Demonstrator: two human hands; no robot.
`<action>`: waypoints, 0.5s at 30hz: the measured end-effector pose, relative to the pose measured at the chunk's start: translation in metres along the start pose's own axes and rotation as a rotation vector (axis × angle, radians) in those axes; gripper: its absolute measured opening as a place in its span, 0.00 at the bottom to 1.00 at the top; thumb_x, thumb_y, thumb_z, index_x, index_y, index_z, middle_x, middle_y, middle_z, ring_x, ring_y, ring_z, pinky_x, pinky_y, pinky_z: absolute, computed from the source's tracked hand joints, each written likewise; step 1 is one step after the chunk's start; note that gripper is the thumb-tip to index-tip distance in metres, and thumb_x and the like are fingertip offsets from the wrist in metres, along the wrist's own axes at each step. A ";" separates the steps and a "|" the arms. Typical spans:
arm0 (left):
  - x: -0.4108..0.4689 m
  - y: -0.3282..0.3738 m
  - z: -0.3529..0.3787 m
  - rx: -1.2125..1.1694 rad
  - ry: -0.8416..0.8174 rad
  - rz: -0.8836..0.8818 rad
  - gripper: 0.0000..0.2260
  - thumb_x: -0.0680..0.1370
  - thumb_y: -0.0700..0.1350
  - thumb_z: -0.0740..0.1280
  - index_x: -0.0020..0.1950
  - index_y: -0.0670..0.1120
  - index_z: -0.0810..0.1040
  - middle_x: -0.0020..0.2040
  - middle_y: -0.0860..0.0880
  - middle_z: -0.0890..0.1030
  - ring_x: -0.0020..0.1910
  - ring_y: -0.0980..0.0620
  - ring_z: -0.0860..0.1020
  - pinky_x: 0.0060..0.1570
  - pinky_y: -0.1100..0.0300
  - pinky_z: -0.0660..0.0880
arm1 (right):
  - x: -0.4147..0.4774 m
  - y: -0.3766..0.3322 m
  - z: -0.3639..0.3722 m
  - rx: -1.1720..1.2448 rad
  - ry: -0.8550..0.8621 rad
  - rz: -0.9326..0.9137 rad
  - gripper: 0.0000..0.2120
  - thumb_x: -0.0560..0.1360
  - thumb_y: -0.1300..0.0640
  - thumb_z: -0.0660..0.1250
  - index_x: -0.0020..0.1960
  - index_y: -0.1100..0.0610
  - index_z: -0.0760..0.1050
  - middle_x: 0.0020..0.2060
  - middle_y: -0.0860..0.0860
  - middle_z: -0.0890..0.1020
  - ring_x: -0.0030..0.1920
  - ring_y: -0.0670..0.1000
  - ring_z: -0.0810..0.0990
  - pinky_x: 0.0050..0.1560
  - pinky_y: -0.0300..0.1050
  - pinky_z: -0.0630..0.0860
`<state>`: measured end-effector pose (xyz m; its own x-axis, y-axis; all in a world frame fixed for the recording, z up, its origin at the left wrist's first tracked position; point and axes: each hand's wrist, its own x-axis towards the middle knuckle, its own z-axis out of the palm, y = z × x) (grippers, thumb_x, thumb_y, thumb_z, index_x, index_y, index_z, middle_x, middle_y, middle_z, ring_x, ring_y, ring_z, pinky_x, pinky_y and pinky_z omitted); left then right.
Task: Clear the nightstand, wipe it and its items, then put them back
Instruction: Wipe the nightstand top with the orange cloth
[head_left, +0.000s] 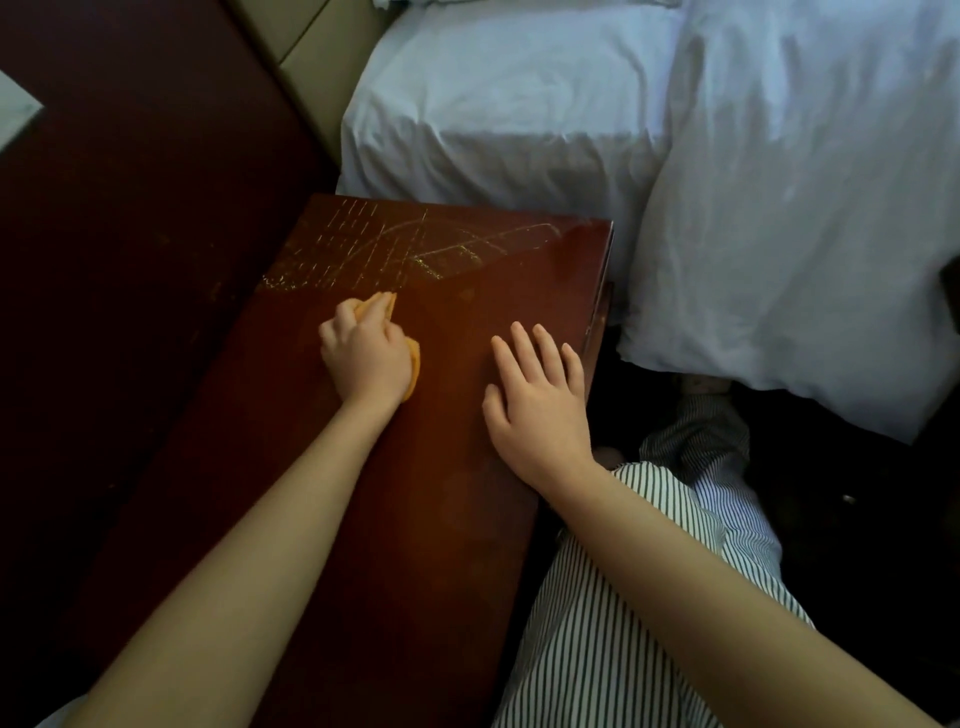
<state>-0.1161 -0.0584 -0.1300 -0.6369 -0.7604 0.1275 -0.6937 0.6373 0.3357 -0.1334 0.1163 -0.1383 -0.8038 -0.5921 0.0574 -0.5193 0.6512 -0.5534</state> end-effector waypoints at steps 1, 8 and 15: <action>0.003 0.007 0.004 0.002 0.000 0.003 0.17 0.80 0.43 0.57 0.69 0.52 0.71 0.68 0.46 0.67 0.65 0.44 0.64 0.63 0.51 0.62 | 0.001 -0.002 0.002 -0.006 0.025 -0.004 0.29 0.77 0.47 0.42 0.75 0.55 0.58 0.75 0.53 0.58 0.76 0.53 0.49 0.71 0.46 0.34; -0.011 0.011 0.007 -0.046 -0.096 0.293 0.17 0.80 0.42 0.57 0.67 0.53 0.73 0.67 0.46 0.69 0.65 0.45 0.64 0.63 0.52 0.64 | 0.003 -0.007 0.007 -0.027 0.099 -0.003 0.31 0.75 0.47 0.42 0.74 0.56 0.62 0.74 0.54 0.62 0.76 0.54 0.53 0.72 0.48 0.37; -0.015 -0.051 -0.019 -0.046 -0.082 0.227 0.17 0.79 0.41 0.57 0.66 0.53 0.73 0.66 0.46 0.69 0.64 0.45 0.65 0.62 0.52 0.63 | 0.005 -0.007 0.013 -0.102 0.136 -0.030 0.27 0.76 0.49 0.49 0.70 0.57 0.69 0.70 0.56 0.69 0.73 0.57 0.62 0.71 0.52 0.43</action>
<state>-0.0641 -0.0819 -0.1312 -0.8009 -0.5847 0.1293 -0.5151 0.7828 0.3492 -0.1300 0.1028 -0.1454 -0.8159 -0.5466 0.1885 -0.5647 0.6833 -0.4628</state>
